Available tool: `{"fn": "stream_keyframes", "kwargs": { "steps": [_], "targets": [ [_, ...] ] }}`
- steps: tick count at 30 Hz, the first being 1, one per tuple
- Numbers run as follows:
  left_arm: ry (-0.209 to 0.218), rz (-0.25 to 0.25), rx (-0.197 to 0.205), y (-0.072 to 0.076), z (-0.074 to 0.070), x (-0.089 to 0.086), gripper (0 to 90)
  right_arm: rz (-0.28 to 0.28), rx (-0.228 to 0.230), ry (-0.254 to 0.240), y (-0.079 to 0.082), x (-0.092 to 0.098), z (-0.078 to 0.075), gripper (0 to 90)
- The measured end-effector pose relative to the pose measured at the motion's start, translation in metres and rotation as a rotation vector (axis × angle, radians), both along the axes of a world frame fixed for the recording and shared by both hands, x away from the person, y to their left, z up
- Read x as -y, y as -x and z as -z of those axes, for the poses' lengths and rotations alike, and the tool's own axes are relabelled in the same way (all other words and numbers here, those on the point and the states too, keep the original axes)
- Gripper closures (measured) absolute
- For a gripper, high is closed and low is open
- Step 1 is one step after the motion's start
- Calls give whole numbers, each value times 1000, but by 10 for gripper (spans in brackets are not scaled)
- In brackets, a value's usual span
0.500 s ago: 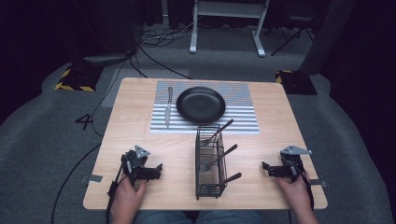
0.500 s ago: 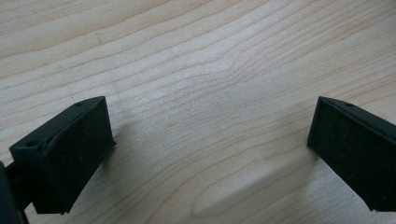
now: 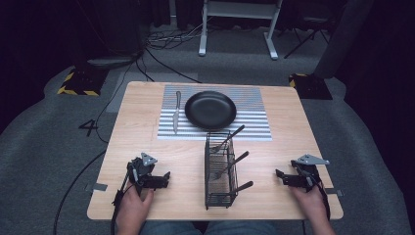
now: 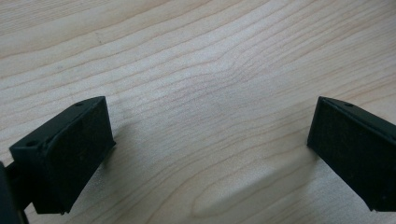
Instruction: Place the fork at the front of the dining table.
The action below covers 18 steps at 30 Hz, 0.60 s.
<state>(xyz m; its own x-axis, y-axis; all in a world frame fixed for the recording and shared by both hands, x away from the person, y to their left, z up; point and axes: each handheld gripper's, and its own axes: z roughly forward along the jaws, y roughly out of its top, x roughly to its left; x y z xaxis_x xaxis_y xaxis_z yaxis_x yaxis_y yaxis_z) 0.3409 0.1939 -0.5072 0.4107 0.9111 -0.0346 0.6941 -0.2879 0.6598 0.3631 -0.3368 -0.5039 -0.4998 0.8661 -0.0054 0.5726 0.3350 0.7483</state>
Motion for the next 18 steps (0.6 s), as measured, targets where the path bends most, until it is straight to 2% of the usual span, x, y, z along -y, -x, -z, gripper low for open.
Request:
{"fn": "stream_keyframes", "kwargs": {
  "steps": [1, 2, 3, 10, 11, 14, 15, 16, 17, 18],
  "targets": [
    [-1, 1, 0, 0, 0, 0, 2, 0, 0, 0, 0, 0, 0, 286],
    [-1, 1, 0, 0, 0, 0, 2, -4, 2, 0, 3, 1, -1, 345],
    [-1, 1, 0, 0, 0, 0, 2, -7, -1, 1, 4, 2, -2, 367],
    [0, 0, 0, 0, 0, 0, 2, -35, 17, 21, 14, -2, -6, 374],
    [0, 0, 0, 0, 0, 0, 2, -54, 18, -2, 19, -2, -11, 380],
    [0, 0, 0, 0, 0, 0, 2, -74, 20, -27, 25, -3, -19, 391],
    [0, 0, 0, 0, 0, 0, 2, -106, 34, -39, 33, -5, -29, 392],
    [0, 0, 0, 0, 0, 0, 2, -106, 34, -39, 33, -5, -29, 392],
    [0, 0, 0, 0, 0, 0, 2, -142, 41, -29, 40, -10, -39, 394],
    [0, 0, 0, 0, 0, 0, 2, -142, 41, -29, 40, -10, -39, 394]
  ]
}}
